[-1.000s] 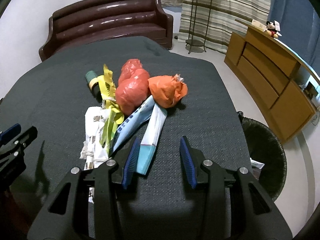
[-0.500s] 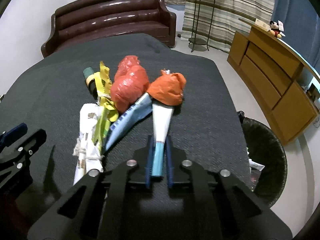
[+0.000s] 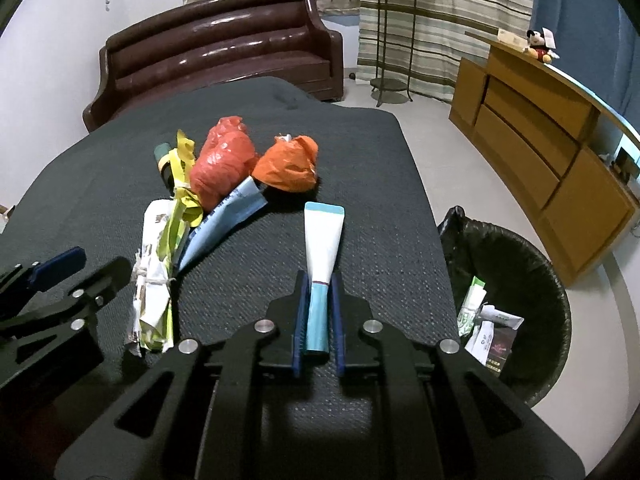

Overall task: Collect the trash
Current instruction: 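Grasp the light blue tube with the right tool, then grasp the white string-tied paper wrapper with the left tool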

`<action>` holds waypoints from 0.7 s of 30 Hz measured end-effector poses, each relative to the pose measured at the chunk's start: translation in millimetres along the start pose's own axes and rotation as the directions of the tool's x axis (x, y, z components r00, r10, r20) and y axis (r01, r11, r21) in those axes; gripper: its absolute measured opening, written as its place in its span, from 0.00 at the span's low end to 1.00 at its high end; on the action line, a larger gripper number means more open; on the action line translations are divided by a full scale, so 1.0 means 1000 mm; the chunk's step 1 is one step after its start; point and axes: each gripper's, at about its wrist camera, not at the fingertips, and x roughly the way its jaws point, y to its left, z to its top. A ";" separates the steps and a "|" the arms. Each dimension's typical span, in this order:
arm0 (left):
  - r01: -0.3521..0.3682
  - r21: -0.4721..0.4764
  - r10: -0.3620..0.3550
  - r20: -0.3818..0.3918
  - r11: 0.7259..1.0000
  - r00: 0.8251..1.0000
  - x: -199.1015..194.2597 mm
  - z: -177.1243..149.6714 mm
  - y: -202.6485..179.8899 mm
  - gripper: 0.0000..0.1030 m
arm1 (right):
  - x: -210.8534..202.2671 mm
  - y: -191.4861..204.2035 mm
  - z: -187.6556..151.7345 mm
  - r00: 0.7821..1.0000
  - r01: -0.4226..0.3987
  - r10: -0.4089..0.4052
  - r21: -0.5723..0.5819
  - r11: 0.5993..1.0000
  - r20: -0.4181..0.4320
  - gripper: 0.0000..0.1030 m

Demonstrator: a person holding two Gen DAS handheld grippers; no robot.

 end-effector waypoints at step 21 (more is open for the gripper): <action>-0.041 0.061 0.043 -0.024 0.997 0.999 0.004 -0.004 -0.009 0.62 | 0.001 -0.012 -0.002 0.999 -0.042 0.042 0.013 0.999 0.002 0.12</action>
